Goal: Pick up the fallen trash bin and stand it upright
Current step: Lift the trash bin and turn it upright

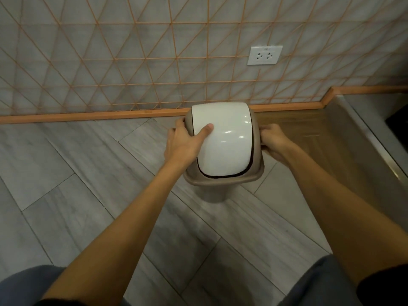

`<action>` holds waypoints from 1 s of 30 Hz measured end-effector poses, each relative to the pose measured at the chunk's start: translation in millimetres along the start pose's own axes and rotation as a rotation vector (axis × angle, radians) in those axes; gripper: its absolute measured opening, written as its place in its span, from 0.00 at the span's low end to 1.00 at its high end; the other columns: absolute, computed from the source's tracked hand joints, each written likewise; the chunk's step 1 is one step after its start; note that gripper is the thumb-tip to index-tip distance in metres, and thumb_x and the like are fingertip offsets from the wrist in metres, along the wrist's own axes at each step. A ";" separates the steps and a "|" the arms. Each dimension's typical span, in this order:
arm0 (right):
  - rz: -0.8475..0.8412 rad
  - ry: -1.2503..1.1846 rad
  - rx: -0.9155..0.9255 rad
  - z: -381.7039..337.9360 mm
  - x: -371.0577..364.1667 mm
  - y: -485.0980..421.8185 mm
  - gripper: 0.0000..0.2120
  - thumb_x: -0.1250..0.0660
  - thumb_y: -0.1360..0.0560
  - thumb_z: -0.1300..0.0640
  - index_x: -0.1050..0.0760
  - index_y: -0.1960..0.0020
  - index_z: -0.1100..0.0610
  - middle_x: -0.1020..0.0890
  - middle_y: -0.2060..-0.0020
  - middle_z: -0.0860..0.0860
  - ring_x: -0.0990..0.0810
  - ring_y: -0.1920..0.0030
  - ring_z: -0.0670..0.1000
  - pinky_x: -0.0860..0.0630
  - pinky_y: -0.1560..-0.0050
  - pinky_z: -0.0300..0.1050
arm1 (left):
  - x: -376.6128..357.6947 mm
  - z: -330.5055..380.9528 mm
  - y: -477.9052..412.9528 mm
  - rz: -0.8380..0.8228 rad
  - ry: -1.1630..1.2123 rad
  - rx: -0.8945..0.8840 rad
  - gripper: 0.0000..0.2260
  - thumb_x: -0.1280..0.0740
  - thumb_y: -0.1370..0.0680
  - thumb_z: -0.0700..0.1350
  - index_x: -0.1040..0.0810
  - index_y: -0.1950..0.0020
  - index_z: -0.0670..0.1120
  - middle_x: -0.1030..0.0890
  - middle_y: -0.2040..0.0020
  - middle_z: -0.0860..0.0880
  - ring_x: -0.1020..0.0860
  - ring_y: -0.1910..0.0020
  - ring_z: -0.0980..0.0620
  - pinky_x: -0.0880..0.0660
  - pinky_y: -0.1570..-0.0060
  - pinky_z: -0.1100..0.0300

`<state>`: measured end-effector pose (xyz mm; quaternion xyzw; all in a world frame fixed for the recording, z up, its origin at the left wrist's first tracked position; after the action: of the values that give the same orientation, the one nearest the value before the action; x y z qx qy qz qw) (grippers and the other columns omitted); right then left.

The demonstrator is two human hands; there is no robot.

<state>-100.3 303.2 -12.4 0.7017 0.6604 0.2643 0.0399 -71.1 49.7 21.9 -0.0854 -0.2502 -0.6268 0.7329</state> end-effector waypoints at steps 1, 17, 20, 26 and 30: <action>-0.023 0.026 -0.005 0.7 0.7 3.5 0.18 0.46 0.26 0.71 0.19 0.55 0.60 0.16 0.59 0.56 0.19 0.55 0.56 0.20 0.56 0.50 | 0.1 0.4 2.6 -0.006 -0.019 -0.001 0.45 0.36 0.40 0.75 0.34 0.30 0.52 0.25 0.36 0.48 0.24 0.40 0.44 0.25 0.43 0.41; -0.424 0.539 0.302 0.3 -9.3 64.8 0.58 0.25 0.38 0.47 0.64 0.23 0.42 0.42 0.22 0.46 0.39 0.25 0.49 0.34 0.28 0.56 | -18.7 -39.6 58.9 -0.234 0.079 -0.171 0.48 0.22 0.36 0.59 0.46 0.23 0.57 0.33 0.28 0.53 0.33 0.29 0.53 0.29 0.34 0.46; -0.385 0.588 0.331 3.6 -10.6 70.4 0.64 0.23 0.39 0.45 0.70 0.24 0.45 0.42 0.22 0.48 0.38 0.25 0.51 0.33 0.28 0.56 | -26.0 -45.0 60.3 -0.240 0.065 -0.199 0.54 0.20 0.38 0.56 0.51 0.21 0.54 0.36 0.26 0.51 0.36 0.27 0.53 0.30 0.33 0.45; -0.331 0.619 0.362 12.9 -12.0 72.5 0.62 0.22 0.35 0.50 0.70 0.24 0.45 0.42 0.22 0.50 0.37 0.25 0.54 0.35 0.27 0.58 | -23.7 -49.6 57.5 -0.216 0.036 -0.247 0.56 0.20 0.38 0.57 0.52 0.21 0.52 0.37 0.24 0.52 0.37 0.26 0.52 0.32 0.32 0.44; -0.291 0.635 0.362 10.3 -14.5 69.7 0.59 0.24 0.32 0.54 0.70 0.23 0.49 0.41 0.22 0.51 0.35 0.26 0.56 0.37 0.27 0.53 | -24.3 -50.4 50.1 -0.222 0.044 -0.250 0.55 0.20 0.38 0.53 0.53 0.21 0.53 0.36 0.24 0.53 0.36 0.27 0.53 0.31 0.32 0.48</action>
<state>-32.7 283.8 2.4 0.4797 0.7685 0.3389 -0.2538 -12.0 58.9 -23.5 -0.1342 -0.1620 -0.7318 0.6483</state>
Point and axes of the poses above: each hand's wrist, its own y-axis away from the middle knuckle, its own x-axis out of the back of the hand, z = x × y, the point moved 9 cm from there along -y, towards the middle knuckle
